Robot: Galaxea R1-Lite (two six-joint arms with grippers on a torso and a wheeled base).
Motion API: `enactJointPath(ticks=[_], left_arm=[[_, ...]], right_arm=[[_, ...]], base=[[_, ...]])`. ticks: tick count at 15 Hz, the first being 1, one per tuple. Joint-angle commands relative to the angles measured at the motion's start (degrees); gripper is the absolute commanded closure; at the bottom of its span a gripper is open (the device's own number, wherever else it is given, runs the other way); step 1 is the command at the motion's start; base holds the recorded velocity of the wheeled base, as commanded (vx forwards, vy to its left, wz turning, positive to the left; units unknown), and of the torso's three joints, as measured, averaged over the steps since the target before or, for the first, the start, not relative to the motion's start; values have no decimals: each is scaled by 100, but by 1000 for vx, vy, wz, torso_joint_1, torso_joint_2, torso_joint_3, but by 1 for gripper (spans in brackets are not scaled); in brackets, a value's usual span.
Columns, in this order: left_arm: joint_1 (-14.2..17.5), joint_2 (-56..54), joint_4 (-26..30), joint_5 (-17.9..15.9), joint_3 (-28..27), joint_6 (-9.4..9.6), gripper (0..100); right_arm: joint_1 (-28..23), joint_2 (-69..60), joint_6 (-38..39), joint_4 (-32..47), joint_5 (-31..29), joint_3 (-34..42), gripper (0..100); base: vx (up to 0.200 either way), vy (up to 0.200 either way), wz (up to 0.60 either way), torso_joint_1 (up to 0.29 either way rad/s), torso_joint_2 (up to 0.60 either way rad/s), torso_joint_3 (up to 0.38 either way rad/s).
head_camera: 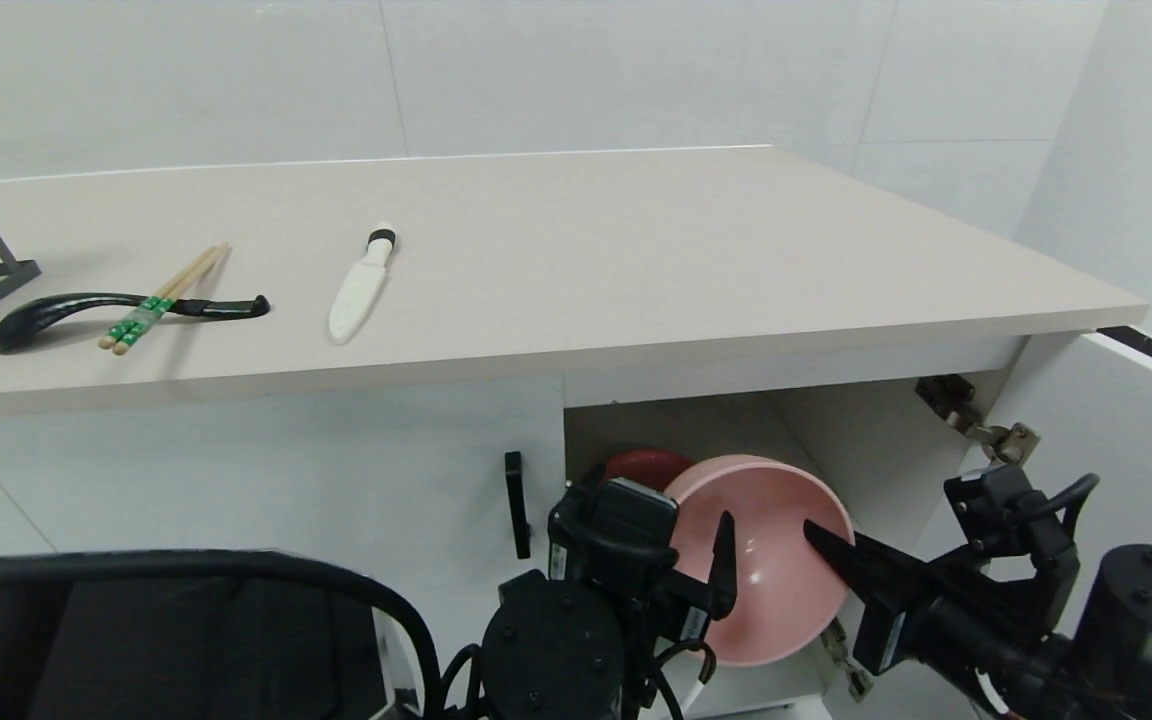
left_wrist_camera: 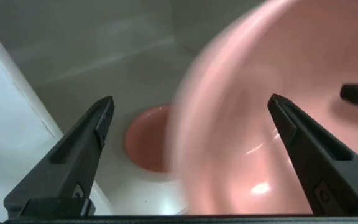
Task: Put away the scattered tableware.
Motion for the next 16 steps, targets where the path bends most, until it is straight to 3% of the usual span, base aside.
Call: enactJointPath(ticks=[1, 3, 6, 8, 10, 11, 14, 16], left_arm=[[-95, -425, -8, 1, 212, -32, 0], [-244, -723, -8, -8, 485, -58, 0], [-218, -1084, -8, -157, 933, -85, 0], [-279, -1497, -8, -852, 1575, -76, 0], [-227, -1796, -8, -1159, 1900, -76, 0], [-156, -1954, -8, -1467, 2137, -76, 0], [-60, -2472, -8, -2680, 2990, 21, 0], [231, -2727, -8, -3286, 3324, 100, 0]], right_arm=[[-276, 178, -1, -1, -14, 0, 100], [-311, 327, -1, -1, -14, 0, 100], [-372, 529, -1, -1, -14, 0, 100], [-399, 608, -1, -1, -14, -26, 100], [-425, 635, -10, -1, -14, -26, 100], [-434, 670, -10, -1, -14, -18, 100], [-469, 688, -10, -1, -14, -9, 100], [-487, 688, -10, -1, -14, 0, 100]], base=[[0, 0, 0, 0, 0, 0], [0, 0, 0, 0, 0, 0], [0, 0, 0, 0, 0, 0], [0, 0, 0, 0, 0, 0], [0, 0, 0, 0, 0, 0], [0, 0, 0, 0, 0, 0], [0, 0, 0, 0, 0, 0], [0, 0, 0, 0, 0, 0]])
